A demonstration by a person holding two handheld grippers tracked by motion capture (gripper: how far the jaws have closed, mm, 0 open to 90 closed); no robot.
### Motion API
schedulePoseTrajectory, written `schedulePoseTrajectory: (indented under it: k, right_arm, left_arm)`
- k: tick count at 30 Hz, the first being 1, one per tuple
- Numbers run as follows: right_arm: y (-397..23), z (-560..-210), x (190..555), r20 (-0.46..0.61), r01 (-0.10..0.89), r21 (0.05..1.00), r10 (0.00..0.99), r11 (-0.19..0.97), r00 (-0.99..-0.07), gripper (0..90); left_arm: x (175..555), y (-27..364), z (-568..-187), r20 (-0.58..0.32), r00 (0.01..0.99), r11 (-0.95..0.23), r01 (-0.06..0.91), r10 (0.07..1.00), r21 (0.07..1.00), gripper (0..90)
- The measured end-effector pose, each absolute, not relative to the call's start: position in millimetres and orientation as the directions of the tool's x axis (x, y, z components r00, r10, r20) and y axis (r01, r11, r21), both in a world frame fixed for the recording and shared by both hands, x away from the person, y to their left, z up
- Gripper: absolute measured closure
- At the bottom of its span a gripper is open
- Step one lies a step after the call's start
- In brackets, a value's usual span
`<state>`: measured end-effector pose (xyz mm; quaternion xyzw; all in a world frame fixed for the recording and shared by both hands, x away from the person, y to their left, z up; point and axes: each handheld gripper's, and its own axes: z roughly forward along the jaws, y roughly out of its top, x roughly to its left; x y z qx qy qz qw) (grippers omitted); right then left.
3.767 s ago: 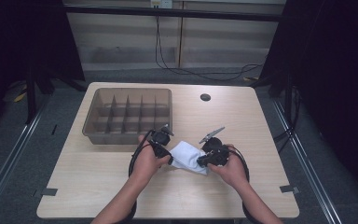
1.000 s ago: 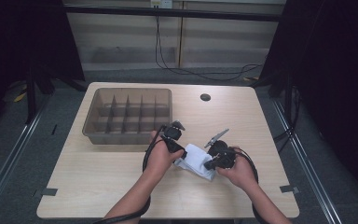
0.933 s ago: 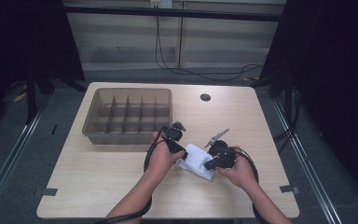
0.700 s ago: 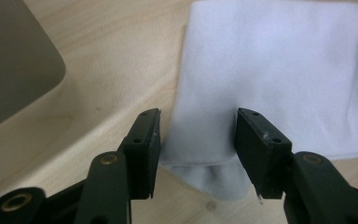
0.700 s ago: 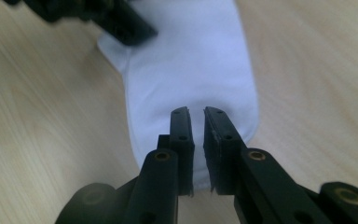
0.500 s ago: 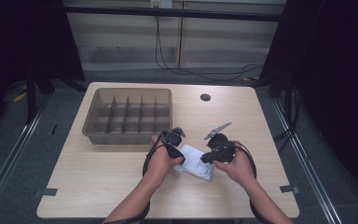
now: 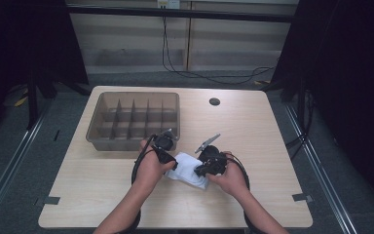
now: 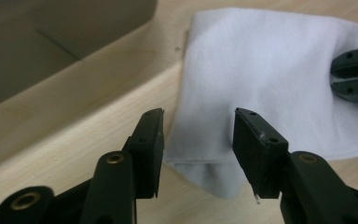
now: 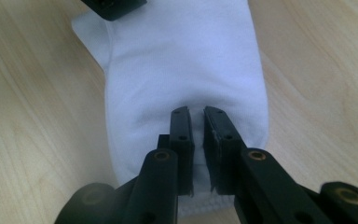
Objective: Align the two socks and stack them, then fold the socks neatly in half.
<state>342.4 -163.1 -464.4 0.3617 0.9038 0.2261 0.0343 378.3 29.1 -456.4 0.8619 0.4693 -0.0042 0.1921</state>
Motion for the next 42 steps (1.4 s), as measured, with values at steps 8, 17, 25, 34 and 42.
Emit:
schedulePoseTrajectory:
  k: [8,17,25,34,42]
  right_arm:
    - [-162.3,-463.9,342.2,0.098,0.634,0.44,0.668,0.636,-0.738,80.9]
    - [-183.1,-440.2,340.4,0.105,0.648,0.487,0.697,0.586,-0.709,75.6]
    - [-201.4,-447.3,331.7,0.098,0.667,0.448,0.708,0.596,-0.699,75.8]
    - [-204.2,-448.8,329.1,0.089,0.667,0.434,0.708,0.605,-0.701,76.1]
    - [-201.8,-444.9,328.2,0.095,0.66,0.448,0.702,0.603,-0.706,76.2]
  left_arm:
    - [380.3,33.9,-454.3,-0.196,0.557,-0.48,0.812,0.807,0.332,52.1]
    - [380.0,37.8,-452.5,-0.216,0.544,-0.46,0.821,0.811,0.339,51.4]
    - [379.8,34.8,-454.8,-0.236,0.542,-0.456,0.825,0.807,0.334,50.8]
    - [380.7,32.6,-457.7,-0.246,0.54,-0.452,0.827,0.805,0.335,53.2]
    - [384.6,35.2,-458.8,-0.245,0.527,-0.438,0.834,0.814,0.337,58.0]
